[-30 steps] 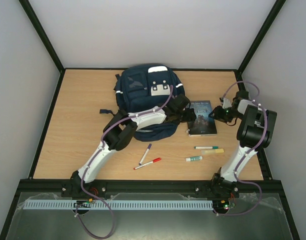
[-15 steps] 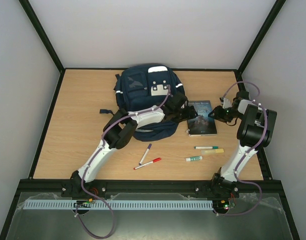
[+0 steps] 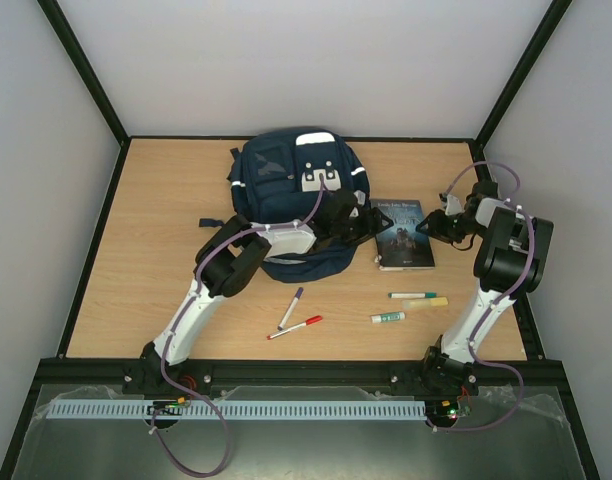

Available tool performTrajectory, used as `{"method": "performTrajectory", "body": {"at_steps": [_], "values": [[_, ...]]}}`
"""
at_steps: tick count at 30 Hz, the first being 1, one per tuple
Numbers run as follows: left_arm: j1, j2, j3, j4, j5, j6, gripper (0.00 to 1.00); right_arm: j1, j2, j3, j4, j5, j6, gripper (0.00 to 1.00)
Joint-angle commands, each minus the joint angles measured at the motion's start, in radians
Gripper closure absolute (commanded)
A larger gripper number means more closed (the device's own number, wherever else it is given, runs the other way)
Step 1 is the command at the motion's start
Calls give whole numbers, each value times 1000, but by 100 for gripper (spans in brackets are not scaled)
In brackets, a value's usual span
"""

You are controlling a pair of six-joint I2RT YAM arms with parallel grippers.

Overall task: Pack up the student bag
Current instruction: Pick up the book from the center of the board.

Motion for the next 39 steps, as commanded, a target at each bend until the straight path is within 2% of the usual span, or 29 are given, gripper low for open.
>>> {"method": "performTrajectory", "body": {"at_steps": [1, 3, 5, 6, 8, 9, 13, 15, 16, 20, 23, 26, 28, 31, 34, 39], "values": [[-28, -39, 40, 89, 28, -48, 19, 30, 89, -43, -58, 73, -18, 66], [-28, -14, 73, 45, 37, -61, 20, 30, 88, -42, -59, 72, -17, 66], [-26, 3, 72, 75, 65, -111, 21, 30, 89, -42, -60, 68, -17, 66], [-29, 6, 54, 133, 90, -165, 21, 30, 90, -42, -60, 68, -17, 66], [-40, 2, -20, 352, 125, -264, 24, 31, 89, -43, -62, 68, -18, 66], [-45, -3, -22, 368, 122, -274, 25, 30, 88, -44, -61, 68, -19, 65], [-63, -21, 44, 183, 70, -164, 29, 30, 89, -41, -65, 62, -18, 66], [-62, -15, 79, 41, 26, -150, 31, 30, 88, -44, -67, 61, -20, 66], [-60, -6, 77, 38, 26, -162, 33, 30, 87, -45, -67, 59, -20, 66], [-52, 28, 19, 291, 76, -286, 40, 30, 85, -45, -71, 49, -21, 66], [-54, 42, 18, 411, 74, -290, 35, 30, 86, -47, -75, 45, -23, 66], [-59, 35, 54, 328, 44, -208, 23, 30, 85, -49, -77, 42, -27, 66], [-60, 24, 56, 264, -3, -174, 20, 30, 87, -48, -80, 36, -27, 66], [-56, 19, 95, -24, -116, -169, 17, 30, 88, -46, -82, 33, -26, 66], [-50, 30, 109, -179, -145, -195, 17, 30, 87, -46, -83, 33, -29, 66], [-46, 25, 67, -239, -210, -228, 15, 30, 88, -46, -83, 31, -26, 66]]}}
